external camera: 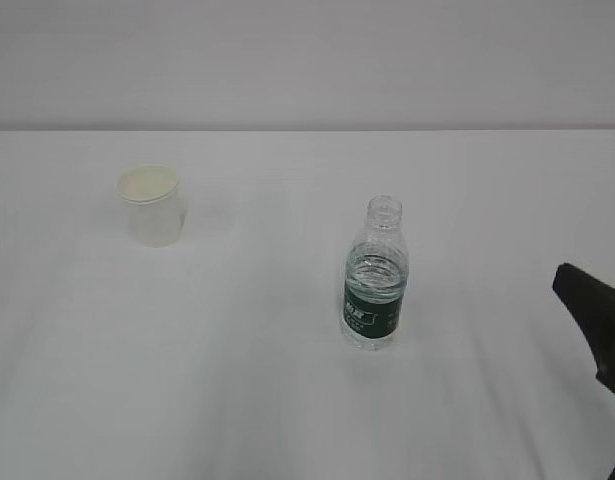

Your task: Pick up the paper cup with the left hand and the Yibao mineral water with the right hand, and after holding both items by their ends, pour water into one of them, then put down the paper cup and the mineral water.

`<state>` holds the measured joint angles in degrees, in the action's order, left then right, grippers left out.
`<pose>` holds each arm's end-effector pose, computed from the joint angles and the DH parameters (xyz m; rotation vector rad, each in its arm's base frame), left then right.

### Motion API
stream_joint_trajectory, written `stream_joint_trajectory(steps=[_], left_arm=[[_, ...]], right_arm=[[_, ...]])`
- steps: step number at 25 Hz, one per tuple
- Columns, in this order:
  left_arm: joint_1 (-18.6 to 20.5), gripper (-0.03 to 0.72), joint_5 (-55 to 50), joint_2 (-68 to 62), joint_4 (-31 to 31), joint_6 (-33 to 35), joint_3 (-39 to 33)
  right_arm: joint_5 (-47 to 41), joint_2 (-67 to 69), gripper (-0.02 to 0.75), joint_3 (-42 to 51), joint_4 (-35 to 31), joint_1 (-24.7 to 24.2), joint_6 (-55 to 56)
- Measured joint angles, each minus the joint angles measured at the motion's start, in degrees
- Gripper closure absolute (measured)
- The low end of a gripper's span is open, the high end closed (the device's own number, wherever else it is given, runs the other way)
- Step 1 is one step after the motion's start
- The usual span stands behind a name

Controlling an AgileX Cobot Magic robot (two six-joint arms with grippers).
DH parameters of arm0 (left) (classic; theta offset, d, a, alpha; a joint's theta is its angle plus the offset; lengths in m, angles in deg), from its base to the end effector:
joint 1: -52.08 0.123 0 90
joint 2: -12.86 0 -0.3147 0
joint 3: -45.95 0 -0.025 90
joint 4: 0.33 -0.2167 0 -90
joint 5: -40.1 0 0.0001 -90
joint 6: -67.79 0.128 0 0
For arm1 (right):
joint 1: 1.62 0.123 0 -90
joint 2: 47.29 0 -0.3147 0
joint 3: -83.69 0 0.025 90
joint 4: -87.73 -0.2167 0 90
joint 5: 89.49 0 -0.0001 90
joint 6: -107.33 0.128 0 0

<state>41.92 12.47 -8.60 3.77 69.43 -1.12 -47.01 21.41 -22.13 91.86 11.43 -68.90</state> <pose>0.0257 -0.0089 0.3270 0.1446 1.6744 -0.1876 0.1565 0.0427 0.2352 -0.2242 1.7441 0.2179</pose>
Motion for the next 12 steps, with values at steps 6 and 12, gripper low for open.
stream_joint_trajectory(steps=[6,12], left_arm=[[0.0,0.160,0.0,0.0,0.0,0.0,0.0],[0.0,0.160,0.0,0.0,0.0,0.0,0.0]], right_arm=[[4.8,0.0,0.167,4.0,3.9,0.0,2.7],[6.1,0.9,0.167,4.0,6.3,0.0,3.1]])
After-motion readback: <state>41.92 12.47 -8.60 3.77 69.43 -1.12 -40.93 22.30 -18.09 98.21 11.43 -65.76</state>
